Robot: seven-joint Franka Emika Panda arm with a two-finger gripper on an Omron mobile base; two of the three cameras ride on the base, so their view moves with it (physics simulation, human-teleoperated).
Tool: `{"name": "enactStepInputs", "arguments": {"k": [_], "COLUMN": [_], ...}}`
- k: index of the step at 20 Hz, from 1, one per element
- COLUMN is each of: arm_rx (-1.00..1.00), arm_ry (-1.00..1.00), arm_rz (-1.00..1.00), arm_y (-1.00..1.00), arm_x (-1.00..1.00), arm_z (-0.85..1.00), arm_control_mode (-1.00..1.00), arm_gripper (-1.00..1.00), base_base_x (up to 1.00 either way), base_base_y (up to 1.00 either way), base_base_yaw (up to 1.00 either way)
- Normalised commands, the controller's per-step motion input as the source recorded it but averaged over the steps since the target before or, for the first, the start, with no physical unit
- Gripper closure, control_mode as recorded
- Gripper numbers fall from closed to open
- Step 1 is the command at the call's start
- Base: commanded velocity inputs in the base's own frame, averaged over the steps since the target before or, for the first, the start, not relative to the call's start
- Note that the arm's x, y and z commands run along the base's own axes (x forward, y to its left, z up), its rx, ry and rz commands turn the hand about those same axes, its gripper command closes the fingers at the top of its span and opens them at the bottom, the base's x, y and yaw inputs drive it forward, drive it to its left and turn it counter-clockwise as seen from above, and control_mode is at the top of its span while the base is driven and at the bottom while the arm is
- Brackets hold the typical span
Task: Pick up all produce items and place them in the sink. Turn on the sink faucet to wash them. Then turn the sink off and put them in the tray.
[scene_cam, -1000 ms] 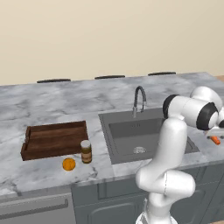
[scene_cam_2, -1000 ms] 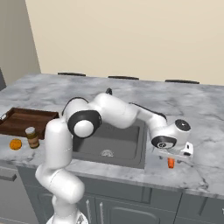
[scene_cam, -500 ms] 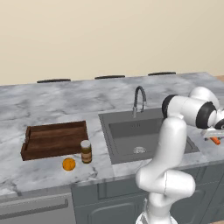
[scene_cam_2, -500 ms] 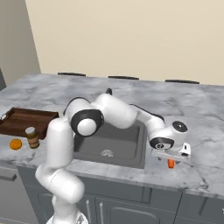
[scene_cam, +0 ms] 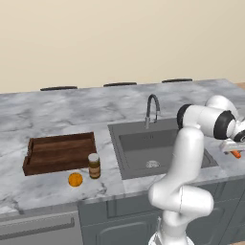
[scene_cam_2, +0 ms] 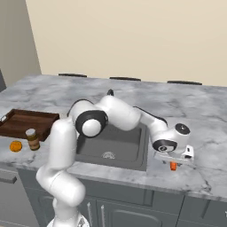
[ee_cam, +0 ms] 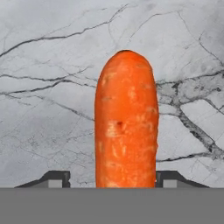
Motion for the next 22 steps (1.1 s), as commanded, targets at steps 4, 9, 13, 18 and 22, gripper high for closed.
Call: {"name": "enactStepInputs", "arguments": {"k": [4,9,13,18,22], "arm_rx": [0.0,0.0,0.0,0.0,-0.01], "arm_ry": [0.0,-0.04,-0.06,-0.09,-0.13], "arm_rz": [0.01,0.0,0.04,0.12,0.16], "arm_y": [0.0,0.17,0.39,0.46,0.5], "arm_x": [0.0,-0.21,-0.35,-0.31,-0.13], "arm_z": [-0.06,0.0,0.1,0.33,0.5], "arm_control_mode": [-1.0,-1.0,-1.0,-1.0,-1.0], "arm_gripper": [1.0,1.0,1.0,1.0,1.0], "base_base_x": [0.0,0.0,0.0,0.0,0.0], "base_base_y": [0.0,0.0,0.0,0.0,0.0], "base_base_yaw": [0.0,0.0,0.0,0.0,0.0]}}
